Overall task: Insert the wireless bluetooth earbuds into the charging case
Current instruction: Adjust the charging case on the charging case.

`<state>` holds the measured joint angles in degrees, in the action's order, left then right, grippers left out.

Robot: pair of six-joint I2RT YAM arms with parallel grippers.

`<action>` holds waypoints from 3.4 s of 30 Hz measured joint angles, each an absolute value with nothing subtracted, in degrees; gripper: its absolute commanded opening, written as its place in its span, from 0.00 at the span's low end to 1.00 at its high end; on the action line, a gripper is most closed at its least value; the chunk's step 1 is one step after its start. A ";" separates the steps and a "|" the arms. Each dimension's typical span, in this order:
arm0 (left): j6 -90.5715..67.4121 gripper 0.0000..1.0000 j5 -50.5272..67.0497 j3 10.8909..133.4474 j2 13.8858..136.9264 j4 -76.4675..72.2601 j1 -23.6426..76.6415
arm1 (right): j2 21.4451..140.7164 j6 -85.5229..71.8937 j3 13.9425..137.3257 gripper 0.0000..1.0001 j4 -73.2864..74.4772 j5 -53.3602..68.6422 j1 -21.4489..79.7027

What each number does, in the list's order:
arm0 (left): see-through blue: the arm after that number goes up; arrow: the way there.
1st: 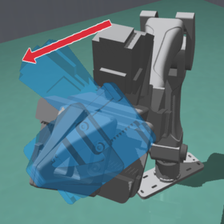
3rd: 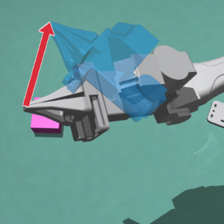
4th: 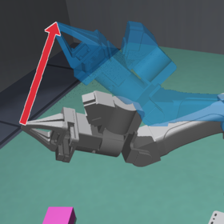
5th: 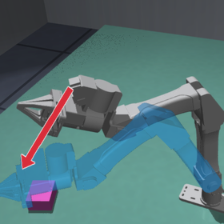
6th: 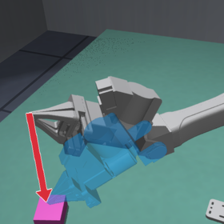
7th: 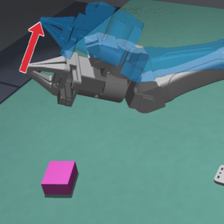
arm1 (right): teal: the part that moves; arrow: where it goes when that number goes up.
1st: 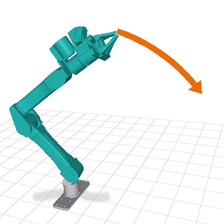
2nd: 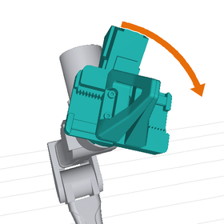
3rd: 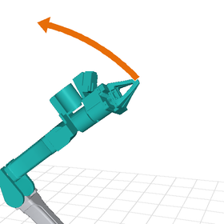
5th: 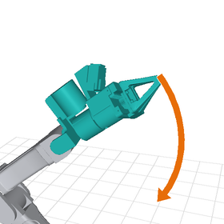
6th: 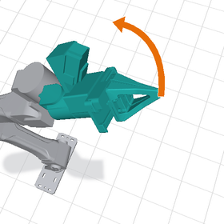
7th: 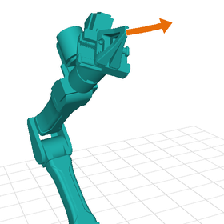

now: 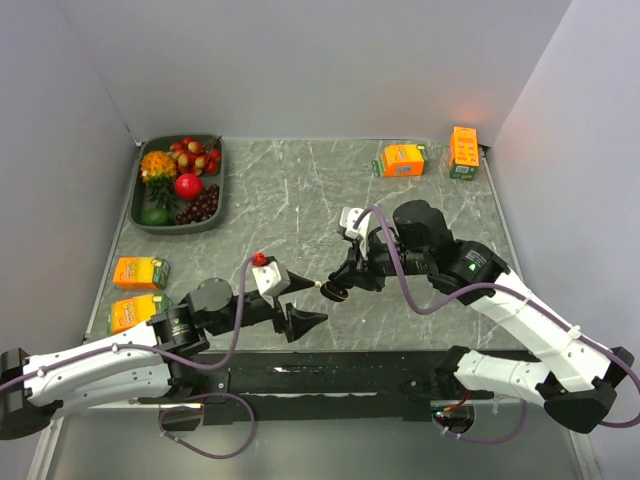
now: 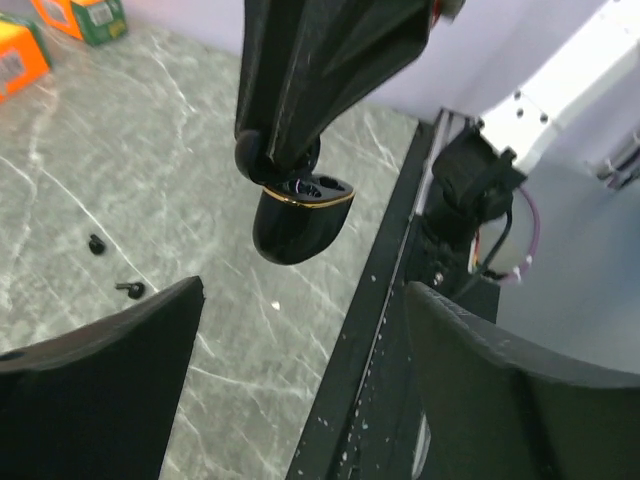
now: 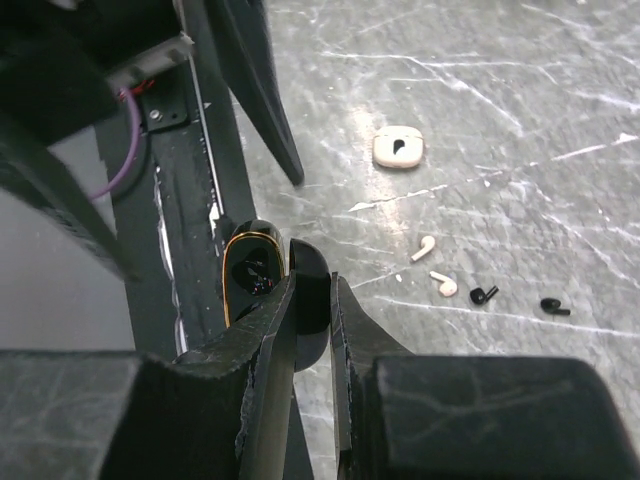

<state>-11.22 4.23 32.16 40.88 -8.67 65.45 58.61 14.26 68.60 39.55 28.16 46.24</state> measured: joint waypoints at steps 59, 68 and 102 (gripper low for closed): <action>-3.09 0.56 23.22 22.87 43.62 -23.55 60.93 | 64.18 19.68 68.60 0.00 38.48 27.46 54.78; -5.32 0.50 24.14 22.96 45.93 -25.34 60.36 | 64.16 19.86 68.60 0.00 38.54 27.07 55.53; -9.30 0.40 22.61 23.51 47.35 -29.32 59.68 | 62.06 19.79 68.58 0.00 35.59 22.09 58.30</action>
